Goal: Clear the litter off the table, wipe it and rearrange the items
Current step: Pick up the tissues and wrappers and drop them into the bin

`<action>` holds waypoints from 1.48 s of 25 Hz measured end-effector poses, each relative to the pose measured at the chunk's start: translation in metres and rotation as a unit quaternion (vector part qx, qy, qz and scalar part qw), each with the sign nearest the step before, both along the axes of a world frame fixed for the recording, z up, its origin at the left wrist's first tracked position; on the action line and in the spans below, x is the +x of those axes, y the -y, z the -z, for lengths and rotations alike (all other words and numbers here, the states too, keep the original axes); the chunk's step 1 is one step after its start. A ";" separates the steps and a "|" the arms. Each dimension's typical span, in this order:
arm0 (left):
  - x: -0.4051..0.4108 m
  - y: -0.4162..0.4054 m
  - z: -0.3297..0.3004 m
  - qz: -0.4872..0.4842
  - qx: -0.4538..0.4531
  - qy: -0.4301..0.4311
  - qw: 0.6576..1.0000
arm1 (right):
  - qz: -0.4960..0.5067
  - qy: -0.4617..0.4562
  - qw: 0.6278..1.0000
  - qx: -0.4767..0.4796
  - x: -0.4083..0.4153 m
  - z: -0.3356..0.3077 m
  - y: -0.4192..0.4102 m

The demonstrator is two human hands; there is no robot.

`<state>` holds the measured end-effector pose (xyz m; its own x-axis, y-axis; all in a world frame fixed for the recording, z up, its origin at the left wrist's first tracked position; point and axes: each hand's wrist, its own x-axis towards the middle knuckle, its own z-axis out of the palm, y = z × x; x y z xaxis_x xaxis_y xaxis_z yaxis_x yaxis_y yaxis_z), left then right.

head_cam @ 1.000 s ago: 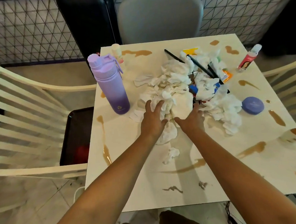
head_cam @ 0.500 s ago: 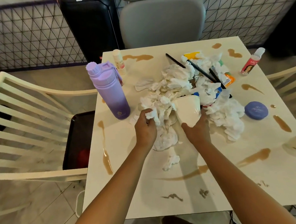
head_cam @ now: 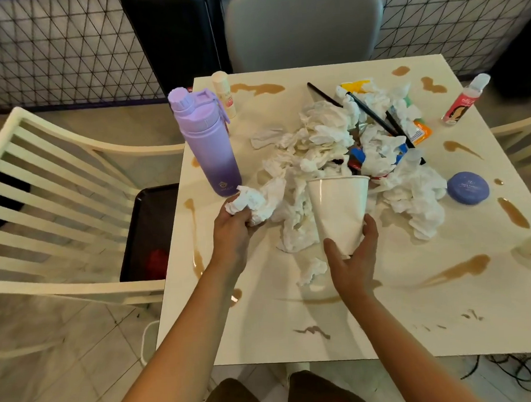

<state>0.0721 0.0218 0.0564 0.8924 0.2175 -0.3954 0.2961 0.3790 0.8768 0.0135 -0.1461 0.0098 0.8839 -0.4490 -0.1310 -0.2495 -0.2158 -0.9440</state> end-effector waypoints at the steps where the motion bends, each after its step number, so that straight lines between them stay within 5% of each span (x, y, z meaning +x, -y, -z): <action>1: -0.005 -0.006 -0.002 -0.006 -0.001 0.001 1.000 | -0.006 0.022 1.000 0.000 -0.002 -0.002 -0.005; 5: -0.027 -0.038 -0.006 -0.050 -0.008 0.013 0.999 | -0.096 0.105 0.988 -0.053 -0.003 -0.007 -0.034; 11: -0.073 -0.120 -0.001 -0.254 -0.013 0.032 0.967 | -0.246 0.117 0.961 -0.044 -0.023 -0.026 -0.118; 18: -0.170 -0.276 0.069 -0.334 0.086 -0.118 0.931 | -0.410 0.034 0.906 -0.104 -0.093 -0.002 -0.260; 25: -0.248 -0.359 0.158 -0.281 0.123 -0.286 0.908 | -0.480 -0.094 0.848 -0.203 -0.141 0.081 -0.359; 29: -0.260 -0.385 0.224 -0.216 0.119 -0.307 0.919 | -0.454 -0.206 0.837 -0.224 -0.149 0.157 -0.387; 37: -0.248 -0.386 0.375 -0.176 0.066 -0.316 0.930 | -0.404 -0.287 0.824 -0.276 -0.138 0.316 -0.404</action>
